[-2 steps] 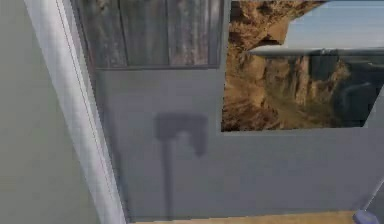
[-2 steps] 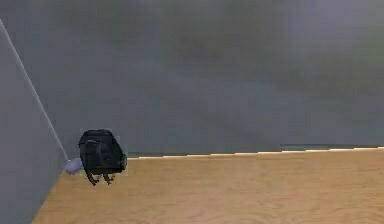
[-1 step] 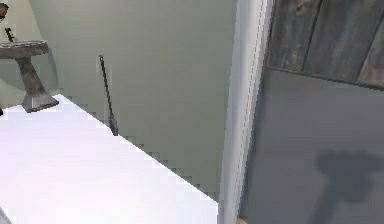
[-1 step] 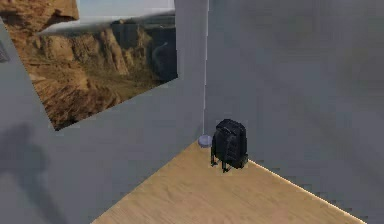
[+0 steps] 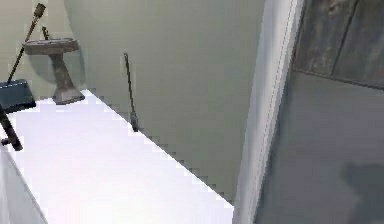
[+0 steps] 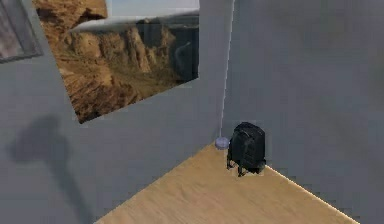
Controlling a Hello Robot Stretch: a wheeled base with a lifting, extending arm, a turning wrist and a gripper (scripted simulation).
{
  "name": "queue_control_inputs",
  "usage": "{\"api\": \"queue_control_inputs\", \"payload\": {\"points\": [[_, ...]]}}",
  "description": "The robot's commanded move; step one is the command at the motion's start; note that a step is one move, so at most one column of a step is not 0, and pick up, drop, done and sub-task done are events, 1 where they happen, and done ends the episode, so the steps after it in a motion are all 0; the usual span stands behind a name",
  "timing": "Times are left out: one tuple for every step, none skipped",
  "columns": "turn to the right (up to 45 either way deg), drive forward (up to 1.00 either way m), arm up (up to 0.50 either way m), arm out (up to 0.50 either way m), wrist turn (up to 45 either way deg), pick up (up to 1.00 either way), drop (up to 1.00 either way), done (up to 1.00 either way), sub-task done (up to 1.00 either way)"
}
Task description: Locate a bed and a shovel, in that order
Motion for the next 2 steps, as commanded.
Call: {"api": "queue_control_inputs", "payload": {"points": [[0.0, 0.30, 0.00, 0.00, 0.0, 0.00, 0.00, 0.00, 0.00], [-21.0, 0.00, 0.00, 0.00, 0.0, 0.00, 0.00, 0.00, 0.00]]}}
